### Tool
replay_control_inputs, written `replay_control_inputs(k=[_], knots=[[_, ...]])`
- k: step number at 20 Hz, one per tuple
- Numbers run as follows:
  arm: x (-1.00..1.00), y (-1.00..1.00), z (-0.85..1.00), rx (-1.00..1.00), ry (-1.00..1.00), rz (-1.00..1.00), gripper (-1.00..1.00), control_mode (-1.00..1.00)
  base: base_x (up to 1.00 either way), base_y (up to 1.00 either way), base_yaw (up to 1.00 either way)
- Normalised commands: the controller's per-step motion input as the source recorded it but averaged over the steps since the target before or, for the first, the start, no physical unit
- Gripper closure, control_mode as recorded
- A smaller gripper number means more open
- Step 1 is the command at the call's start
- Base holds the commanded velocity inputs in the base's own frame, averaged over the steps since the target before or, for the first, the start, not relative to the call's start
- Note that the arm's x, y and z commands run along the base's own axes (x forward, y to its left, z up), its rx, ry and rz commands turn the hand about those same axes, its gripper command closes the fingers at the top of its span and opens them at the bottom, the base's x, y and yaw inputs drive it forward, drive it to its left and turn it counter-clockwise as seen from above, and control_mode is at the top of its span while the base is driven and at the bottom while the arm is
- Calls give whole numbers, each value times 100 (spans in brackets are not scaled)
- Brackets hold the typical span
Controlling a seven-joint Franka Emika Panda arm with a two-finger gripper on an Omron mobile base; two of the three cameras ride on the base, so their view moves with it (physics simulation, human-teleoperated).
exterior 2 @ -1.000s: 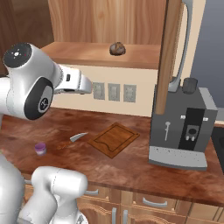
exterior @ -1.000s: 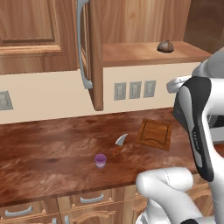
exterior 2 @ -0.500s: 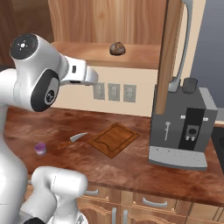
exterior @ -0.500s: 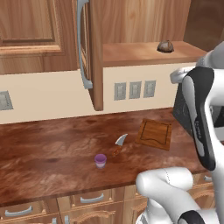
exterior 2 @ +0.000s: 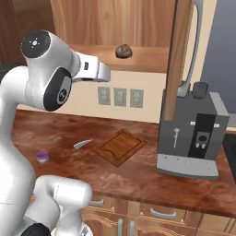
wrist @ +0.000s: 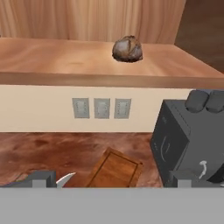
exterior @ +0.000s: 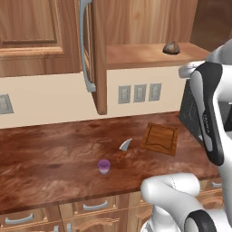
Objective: Pick the bread, place it on the cutting board, pick the jam, place it on the counter, and close the cabinet.
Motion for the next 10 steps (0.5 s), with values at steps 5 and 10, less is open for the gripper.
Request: replay_control_inputs(k=[5,10], knots=[[37,-11,3,0,-10,-2,-100,-100,0,0,0],[34,-11,7,0,-9,-2,-100,-100,0,0,0]])
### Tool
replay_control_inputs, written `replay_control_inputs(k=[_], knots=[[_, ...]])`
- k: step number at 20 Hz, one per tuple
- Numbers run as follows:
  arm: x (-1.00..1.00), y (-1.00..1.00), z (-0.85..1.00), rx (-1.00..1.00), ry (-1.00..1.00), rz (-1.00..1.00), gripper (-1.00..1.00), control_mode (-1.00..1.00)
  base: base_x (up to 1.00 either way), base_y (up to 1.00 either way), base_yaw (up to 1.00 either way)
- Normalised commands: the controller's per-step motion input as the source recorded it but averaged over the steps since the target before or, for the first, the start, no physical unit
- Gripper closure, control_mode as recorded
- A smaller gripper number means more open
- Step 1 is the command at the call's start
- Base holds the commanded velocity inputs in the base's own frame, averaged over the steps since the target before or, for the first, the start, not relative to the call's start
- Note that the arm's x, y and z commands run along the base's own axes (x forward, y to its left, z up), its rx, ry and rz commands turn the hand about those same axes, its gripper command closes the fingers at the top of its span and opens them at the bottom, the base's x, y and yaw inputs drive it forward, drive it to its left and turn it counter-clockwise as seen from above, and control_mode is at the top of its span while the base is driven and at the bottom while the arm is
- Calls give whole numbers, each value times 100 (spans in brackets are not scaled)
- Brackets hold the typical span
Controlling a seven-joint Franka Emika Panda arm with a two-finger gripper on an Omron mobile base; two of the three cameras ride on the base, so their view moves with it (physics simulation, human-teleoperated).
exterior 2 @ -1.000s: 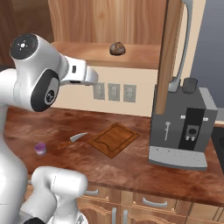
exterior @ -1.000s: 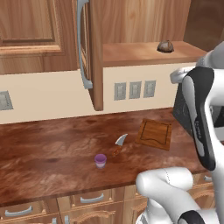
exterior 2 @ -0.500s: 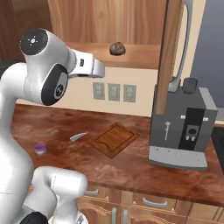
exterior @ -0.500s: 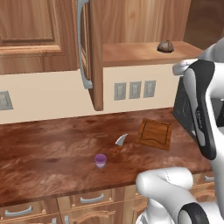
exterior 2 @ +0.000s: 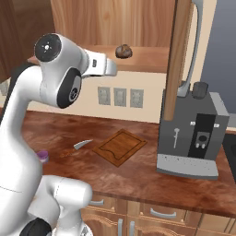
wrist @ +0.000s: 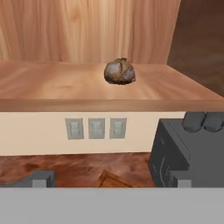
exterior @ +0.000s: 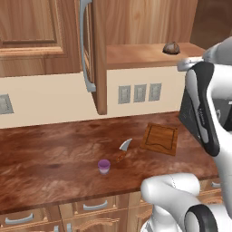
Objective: Pick the bread, place it on the cutting board, pick the jam, place it on the counter, and close the cabinet.
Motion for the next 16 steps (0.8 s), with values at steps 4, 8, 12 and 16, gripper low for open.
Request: replay_control_inputs(k=[4,8,12,16], knots=[[43,-4,9,0,-6,-3,-100,-100,0,0,0],[44,0,13,0,-2,-3,-100,-100,0,0,0],[39,0,17,0,0,-1,-100,-100,0,0,0],[19,-2,29,1,0,0,-100,-100,0,0,0]])
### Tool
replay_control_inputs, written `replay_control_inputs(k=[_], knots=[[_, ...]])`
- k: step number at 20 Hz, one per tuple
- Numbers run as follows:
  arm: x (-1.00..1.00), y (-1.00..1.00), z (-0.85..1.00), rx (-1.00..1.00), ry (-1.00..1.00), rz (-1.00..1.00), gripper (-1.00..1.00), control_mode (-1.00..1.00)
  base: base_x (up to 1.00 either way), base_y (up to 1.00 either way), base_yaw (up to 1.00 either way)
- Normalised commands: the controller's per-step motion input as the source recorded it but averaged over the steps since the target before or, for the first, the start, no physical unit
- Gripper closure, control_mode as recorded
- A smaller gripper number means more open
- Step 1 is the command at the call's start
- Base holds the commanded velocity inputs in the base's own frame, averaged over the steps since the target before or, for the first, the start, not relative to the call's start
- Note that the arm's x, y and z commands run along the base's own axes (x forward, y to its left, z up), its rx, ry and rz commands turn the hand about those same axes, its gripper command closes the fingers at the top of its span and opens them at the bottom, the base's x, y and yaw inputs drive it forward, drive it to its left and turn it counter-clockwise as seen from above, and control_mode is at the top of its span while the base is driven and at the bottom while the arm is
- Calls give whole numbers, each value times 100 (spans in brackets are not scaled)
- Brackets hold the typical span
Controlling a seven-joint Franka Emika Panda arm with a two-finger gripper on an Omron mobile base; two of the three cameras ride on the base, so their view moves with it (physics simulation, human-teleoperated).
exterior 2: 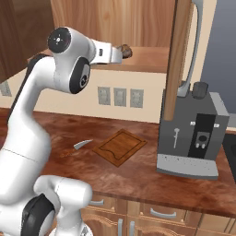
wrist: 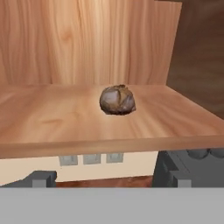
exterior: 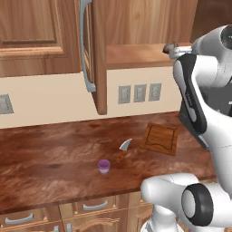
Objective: Pick the bread, place it on the cutting board, pick the jam, place it on the counter, and close the cabinet.
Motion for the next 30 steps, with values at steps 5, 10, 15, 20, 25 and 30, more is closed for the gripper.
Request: replay_control_inputs(k=[5,10,15,20,25,30], knots=[[8,-1,25,1,2,0,-100,-100,0,0,0],[4,0,4,0,1,0,-100,-100,0,0,0],[11,0,0,0,0,0,-100,-100,0,0,0],[9,0,0,0,0,0,-100,-100,0,0,0],[5,0,-5,0,0,0,-100,-100,0,0,0],[5,0,-11,0,0,0,-100,-100,0,0,0]])
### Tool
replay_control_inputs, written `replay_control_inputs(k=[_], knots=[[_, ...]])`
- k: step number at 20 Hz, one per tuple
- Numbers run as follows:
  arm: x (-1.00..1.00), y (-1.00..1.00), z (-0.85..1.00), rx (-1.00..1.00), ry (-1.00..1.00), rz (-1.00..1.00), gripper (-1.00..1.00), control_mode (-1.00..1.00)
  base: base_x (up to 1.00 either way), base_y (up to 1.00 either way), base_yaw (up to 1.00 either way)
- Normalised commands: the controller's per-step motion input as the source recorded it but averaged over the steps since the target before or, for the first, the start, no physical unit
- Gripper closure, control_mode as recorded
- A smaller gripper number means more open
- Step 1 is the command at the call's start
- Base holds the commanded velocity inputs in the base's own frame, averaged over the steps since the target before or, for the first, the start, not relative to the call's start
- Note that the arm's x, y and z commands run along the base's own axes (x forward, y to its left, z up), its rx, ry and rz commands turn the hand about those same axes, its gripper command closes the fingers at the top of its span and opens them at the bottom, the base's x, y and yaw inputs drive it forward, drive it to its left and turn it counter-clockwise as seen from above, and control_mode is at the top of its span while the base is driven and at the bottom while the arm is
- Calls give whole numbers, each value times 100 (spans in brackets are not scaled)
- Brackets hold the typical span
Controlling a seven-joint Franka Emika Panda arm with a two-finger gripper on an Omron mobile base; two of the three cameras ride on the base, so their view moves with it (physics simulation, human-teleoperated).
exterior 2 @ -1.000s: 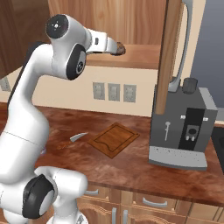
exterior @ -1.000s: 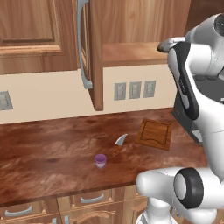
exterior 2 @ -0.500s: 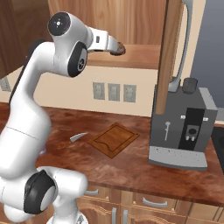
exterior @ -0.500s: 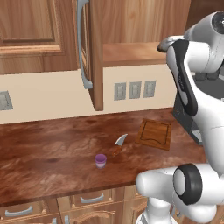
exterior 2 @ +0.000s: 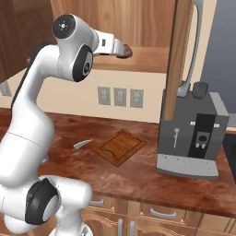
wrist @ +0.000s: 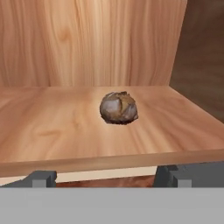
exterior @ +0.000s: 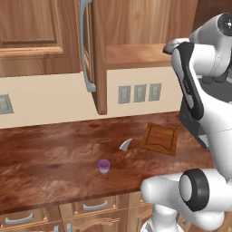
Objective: Pick the bread, place it on the cutting board, pick the jam, place it on the counter, and close the cabinet.
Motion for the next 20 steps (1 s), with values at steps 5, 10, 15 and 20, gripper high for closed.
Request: replay_control_inputs(k=[5,10,15,20], knots=[[5,0,-18,0,0,0,-100,-100,0,0,0],[11,-2,-6,0,0,0,-100,-100,0,0,0],[19,-8,0,0,0,0,-100,-100,0,0,0],[20,-12,0,0,0,0,-100,-100,0,0,0]])
